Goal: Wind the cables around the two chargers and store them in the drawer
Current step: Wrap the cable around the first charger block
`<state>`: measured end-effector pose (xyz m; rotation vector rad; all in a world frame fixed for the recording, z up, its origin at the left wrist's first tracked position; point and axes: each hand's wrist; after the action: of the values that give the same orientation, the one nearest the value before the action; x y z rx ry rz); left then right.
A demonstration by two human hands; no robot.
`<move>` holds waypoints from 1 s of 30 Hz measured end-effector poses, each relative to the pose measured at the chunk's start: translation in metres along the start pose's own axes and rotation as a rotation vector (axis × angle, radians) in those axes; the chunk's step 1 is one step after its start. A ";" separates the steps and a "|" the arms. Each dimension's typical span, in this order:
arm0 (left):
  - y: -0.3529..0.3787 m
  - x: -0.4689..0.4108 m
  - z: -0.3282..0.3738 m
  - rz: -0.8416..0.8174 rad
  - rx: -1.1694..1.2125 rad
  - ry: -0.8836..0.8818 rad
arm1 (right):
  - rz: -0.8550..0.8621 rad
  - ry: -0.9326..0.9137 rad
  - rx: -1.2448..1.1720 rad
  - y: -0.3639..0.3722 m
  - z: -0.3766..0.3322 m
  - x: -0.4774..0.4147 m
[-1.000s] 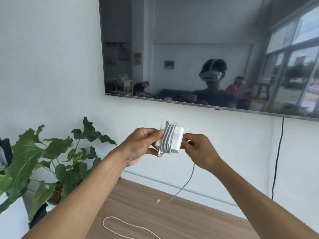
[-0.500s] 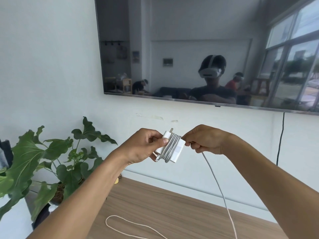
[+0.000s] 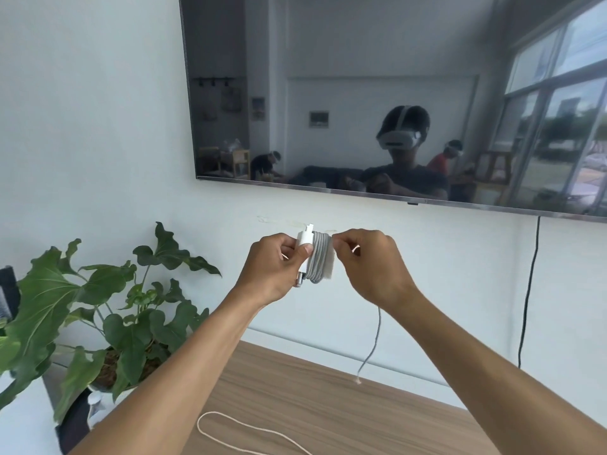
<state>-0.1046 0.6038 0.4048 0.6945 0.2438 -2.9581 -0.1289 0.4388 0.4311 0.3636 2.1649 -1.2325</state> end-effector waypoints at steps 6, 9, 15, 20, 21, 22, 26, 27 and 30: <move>0.002 -0.006 0.002 0.090 0.279 -0.094 | 0.191 -0.233 0.011 0.023 0.010 0.024; 0.003 -0.006 0.005 0.095 0.335 -0.119 | 0.223 -0.244 -0.012 0.033 0.016 0.032; 0.006 -0.003 0.005 0.095 0.471 -0.214 | 0.263 -0.248 -0.016 0.038 0.020 0.039; 0.007 -0.002 0.012 0.067 0.599 -0.275 | 0.236 -0.140 -0.160 0.042 0.025 0.048; 0.008 -0.001 0.012 0.051 0.613 -0.280 | 0.220 -0.109 -0.195 0.042 0.026 0.049; 0.009 0.000 0.012 0.033 0.627 -0.285 | 0.203 -0.087 -0.223 0.043 0.027 0.050; 0.013 0.003 0.011 -0.042 0.706 -0.313 | 0.146 -0.058 -0.255 0.046 0.035 0.052; 0.014 0.004 0.010 -0.063 0.724 -0.316 | 0.127 -0.050 -0.267 0.047 0.037 0.052; 0.013 0.006 0.007 -0.149 0.712 -0.300 | 0.071 -0.033 -0.324 0.045 0.044 0.049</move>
<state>-0.1112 0.5893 0.4065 0.2636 -0.8460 -3.2110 -0.1272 0.4230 0.3530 0.2769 2.2539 -0.8248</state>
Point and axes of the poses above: each hand's wrist, its own x-axis away from the middle knuckle, its own y-axis out of the palm, z = x × y, and after that the axes turned 14 degrees about x, right-handed
